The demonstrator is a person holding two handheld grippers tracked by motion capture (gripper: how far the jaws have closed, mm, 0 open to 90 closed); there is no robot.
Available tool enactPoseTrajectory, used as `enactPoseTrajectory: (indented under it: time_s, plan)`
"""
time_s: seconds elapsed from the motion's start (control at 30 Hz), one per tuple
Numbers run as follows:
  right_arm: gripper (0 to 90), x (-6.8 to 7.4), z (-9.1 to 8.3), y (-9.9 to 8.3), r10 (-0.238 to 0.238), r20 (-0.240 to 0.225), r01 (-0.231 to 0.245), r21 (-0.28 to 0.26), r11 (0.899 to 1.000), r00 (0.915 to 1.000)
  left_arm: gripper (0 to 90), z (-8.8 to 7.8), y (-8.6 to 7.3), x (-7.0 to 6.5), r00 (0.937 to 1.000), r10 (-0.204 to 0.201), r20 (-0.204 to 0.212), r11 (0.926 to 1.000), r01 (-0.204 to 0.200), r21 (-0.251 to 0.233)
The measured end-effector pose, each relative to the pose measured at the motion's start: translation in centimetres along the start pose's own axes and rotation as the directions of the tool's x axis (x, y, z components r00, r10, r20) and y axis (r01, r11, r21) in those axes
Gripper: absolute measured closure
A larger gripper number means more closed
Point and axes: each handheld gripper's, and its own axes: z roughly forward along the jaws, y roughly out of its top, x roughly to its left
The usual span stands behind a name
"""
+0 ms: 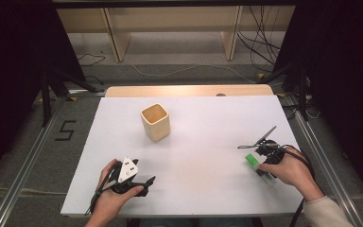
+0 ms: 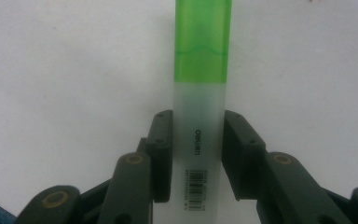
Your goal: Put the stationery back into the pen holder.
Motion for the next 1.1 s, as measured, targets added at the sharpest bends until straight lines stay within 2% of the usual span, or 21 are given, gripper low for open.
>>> enactPoseTrajectory:
  time_s: [0.4, 0.53, 0.6, 0.67, 0.73, 0.8, 0.83, 1.0, 1.1]
  plan:
    - [66.3, 0.5, -0.8, 0.3, -0.014, -0.009, 0.013, -0.086, 0.996, 0.9999, 16.2, 0.0, 0.0, 0.0, 1.0000, 0.000, 0.000, 1.0000, 0.000, 0.000]
    - [66.3, 0.4, -1.0, 0.4, -0.035, -0.011, 0.033, -0.144, 0.989, 0.9993, 16.2, 0.0, 0.0, 0.0, 1.0000, 0.001, -0.001, 1.0000, -0.001, 0.000]
    - [66.3, 0.5, -1.1, 0.4, -0.032, -0.012, 0.029, -0.156, 0.987, 0.9994, 16.2, 0.0, 0.0, 0.0, 1.0000, 0.003, -0.001, 1.0000, -0.003, 0.002]
    - [66.3, 0.5, -1.2, 0.4, -0.032, -0.018, 0.028, -0.191, 0.981, 0.9993, 16.2, 0.0, 0.0, 0.0, 1.0000, 0.003, -0.001, 1.0000, -0.003, 0.001]
    - [66.3, 0.5, -1.4, 0.5, -0.033, -0.026, 0.027, -0.201, 0.979, 0.9991, 16.2, 0.0, 0.0, 0.0, 1.0000, 0.001, -0.002, 1.0000, -0.001, 0.000]
    - [66.3, 0.5, -1.5, 0.5, -0.035, -0.031, 0.026, -0.231, 0.972, 0.9989, 16.2, 0.0, 0.0, 0.0, 1.0000, 0.002, -0.001, 1.0000, -0.002, 0.001]
    - [66.3, 0.6, -1.7, 0.5, -0.039, -0.029, 0.030, -0.257, 0.966, 0.9988, 16.2, 0.0, 0.0, 0.0, 1.0000, 0.002, -0.001, 1.0000, -0.002, 0.001]
    - [66.3, 0.7, -1.9, 0.7, -0.043, -0.037, 0.029, -0.319, 0.947, 0.9984, 16.2, 0.0, 0.0, 0.0, 1.0000, 0.003, -0.001, 1.0000, -0.003, 0.001]
    - [66.3, 0.7, -2.1, 0.7, -0.049, -0.026, 0.037, -0.344, 0.938, 0.9984, 16.2, 0.0, 0.0, 0.0, 1.0000, 0.002, -0.001, 1.0000, -0.002, 0.001]
